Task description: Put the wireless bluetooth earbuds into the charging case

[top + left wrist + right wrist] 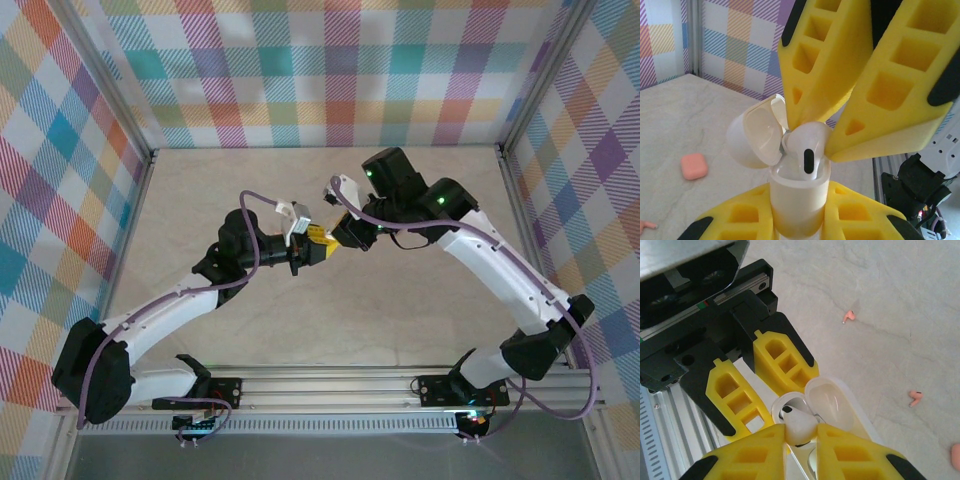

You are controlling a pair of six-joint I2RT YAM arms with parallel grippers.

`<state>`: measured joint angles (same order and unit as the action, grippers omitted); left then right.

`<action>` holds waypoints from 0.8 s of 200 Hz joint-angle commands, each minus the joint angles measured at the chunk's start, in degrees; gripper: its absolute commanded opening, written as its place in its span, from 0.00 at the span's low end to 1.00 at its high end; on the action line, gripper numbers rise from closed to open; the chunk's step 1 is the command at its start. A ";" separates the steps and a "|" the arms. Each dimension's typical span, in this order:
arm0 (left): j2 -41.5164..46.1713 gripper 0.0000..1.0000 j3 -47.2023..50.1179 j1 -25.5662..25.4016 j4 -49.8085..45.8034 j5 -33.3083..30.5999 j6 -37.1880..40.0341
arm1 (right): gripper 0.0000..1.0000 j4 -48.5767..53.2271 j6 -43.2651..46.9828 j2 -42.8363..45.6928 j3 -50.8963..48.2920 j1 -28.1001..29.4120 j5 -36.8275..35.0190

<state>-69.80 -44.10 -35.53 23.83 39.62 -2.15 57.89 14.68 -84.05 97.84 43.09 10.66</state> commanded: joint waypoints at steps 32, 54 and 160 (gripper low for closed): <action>-0.27 0.00 -2.66 -0.22 2.00 1.69 -0.01 | 0.18 3.09 1.01 -2.60 3.11 0.30 2.92; -0.60 0.00 -2.70 -0.24 1.93 1.52 0.14 | 0.22 3.76 0.38 -3.56 4.17 0.37 4.12; -1.31 0.00 -2.46 -0.19 2.56 0.78 0.13 | 0.30 5.20 -5.33 -2.99 9.00 0.24 3.39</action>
<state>-70.85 -44.51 -35.48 23.24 39.59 -2.13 62.11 11.33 -86.98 104.40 42.89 12.01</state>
